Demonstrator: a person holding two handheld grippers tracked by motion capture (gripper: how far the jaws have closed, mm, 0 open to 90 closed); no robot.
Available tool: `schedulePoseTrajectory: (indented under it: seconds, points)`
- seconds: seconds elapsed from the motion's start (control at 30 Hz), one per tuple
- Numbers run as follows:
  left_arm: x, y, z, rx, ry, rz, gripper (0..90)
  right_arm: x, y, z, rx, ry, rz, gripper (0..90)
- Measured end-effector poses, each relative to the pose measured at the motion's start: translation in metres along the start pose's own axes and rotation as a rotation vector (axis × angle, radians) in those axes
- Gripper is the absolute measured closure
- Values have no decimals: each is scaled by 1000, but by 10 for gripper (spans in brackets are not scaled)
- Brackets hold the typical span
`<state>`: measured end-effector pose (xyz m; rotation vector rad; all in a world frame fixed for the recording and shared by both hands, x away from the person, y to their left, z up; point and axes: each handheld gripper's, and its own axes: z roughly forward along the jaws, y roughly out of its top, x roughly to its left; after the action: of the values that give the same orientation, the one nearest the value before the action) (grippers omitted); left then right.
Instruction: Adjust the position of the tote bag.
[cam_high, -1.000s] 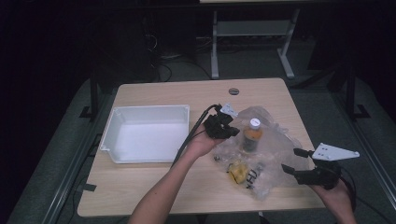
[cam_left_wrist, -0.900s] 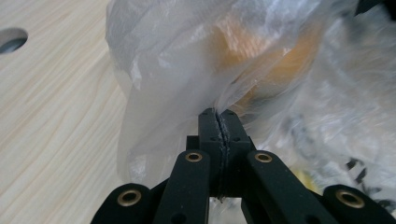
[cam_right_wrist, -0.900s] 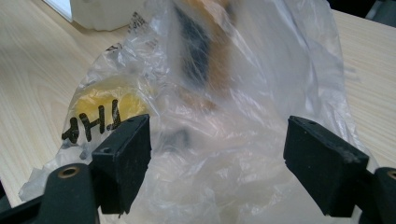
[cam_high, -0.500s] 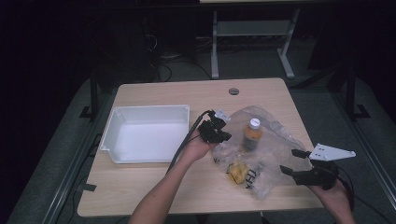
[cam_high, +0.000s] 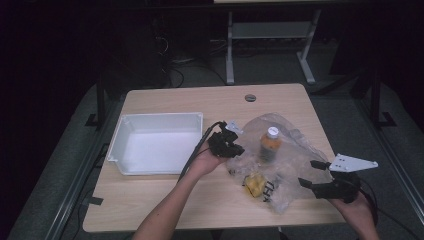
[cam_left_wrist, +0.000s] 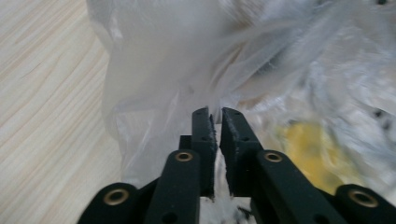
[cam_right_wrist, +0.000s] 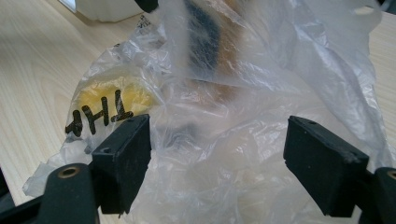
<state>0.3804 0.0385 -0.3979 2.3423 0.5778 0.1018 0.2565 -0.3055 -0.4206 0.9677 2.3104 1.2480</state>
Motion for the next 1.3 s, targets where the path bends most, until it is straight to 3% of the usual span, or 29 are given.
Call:
schedulePoseTrajectory:
  seconds: [0.23,0.4,0.6,0.7,0.83,0.9,0.93,0.97,1.1,1.27,1.3]
  points:
    - [-3,5,-28,-48,-23,16,755,3,1,2,8,1,0,226]
    - [-7,15,-38,-87,-44,35,677,3,2,4,11,7,-2,226]
    - [-12,34,-35,-115,-33,50,509,4,3,6,15,10,-8,226]
    - [-12,44,-30,-121,-35,48,480,3,3,5,9,10,-12,226]
    - [-12,54,-20,-79,-19,65,463,4,3,3,5,10,-12,226]
    - [-11,56,-15,-62,-28,58,519,4,3,3,8,11,-9,226]
    - [-9,56,-13,-44,-27,76,566,3,2,3,7,12,-9,226]
    - [-9,55,-11,-42,-35,60,607,3,2,2,4,11,-10,226]
    - [-9,51,-7,-43,-49,66,814,2,2,2,-1,10,-10,226]
    - [-8,44,-4,-35,-24,87,894,4,3,2,5,11,-12,226]
    - [-8,42,-3,-40,-24,74,895,4,3,2,5,13,-13,226]
